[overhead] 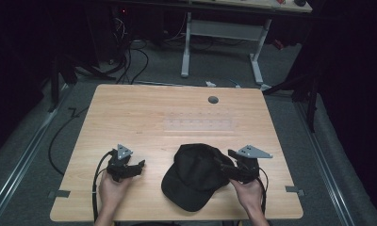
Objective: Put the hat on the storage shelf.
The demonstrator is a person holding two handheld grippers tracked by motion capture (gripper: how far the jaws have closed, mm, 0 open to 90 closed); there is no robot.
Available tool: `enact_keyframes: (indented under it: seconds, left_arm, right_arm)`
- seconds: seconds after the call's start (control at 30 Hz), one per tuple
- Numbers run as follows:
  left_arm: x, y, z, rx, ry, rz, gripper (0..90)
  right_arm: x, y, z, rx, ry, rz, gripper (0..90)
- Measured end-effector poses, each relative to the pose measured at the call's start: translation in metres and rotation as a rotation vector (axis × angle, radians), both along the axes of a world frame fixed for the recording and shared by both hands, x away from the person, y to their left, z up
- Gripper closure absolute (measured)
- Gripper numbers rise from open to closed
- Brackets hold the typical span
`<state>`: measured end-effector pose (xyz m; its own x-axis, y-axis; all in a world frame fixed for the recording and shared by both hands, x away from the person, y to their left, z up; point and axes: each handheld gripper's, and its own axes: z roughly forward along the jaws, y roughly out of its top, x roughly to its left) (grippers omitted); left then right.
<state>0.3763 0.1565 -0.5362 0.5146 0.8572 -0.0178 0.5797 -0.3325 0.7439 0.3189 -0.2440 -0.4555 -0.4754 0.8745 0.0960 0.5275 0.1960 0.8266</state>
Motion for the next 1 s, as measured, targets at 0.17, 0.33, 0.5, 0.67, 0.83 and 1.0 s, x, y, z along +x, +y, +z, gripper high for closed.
enact_keyframes:
  seconds: [0.17, 0.33, 0.5, 0.67, 0.83, 1.0]
  left_arm:
    - [0.0, 0.0, 0.0, 0.0, 0.0, 0.001, 30.0]
    - [0.0, 0.0, 0.0, 0.0, 0.0, 0.001, 30.0]
    - [0.0, 0.0, 0.0, 0.002, 0.001, -0.001, 29.9]
    - [0.0, 0.0, 0.0, 0.002, 0.001, -0.001, 29.9]
    - [0.0, 0.0, 0.0, 0.002, 0.001, -0.001, 29.9]
    - [0.0, 0.0, 0.0, 0.002, 0.001, -0.001, 29.9]
  right_arm:
    - [0.009, 0.005, -0.002, 0.002, 0.025, 0.007, 33.9]
    - [0.015, 0.01, -0.006, 0.001, 0.042, 0.012, 35.6]
    - [0.022, 0.013, -0.01, -0.009, 0.07, 0.008, 38.9]
    - [0.027, 0.015, -0.014, -0.016, 0.089, 0.008, 44.1]
    - [0.031, 0.016, -0.017, -0.021, 0.102, 0.007, 53.2]
    - [0.033, 0.017, -0.019, -0.022, 0.112, 0.025, 64.3]
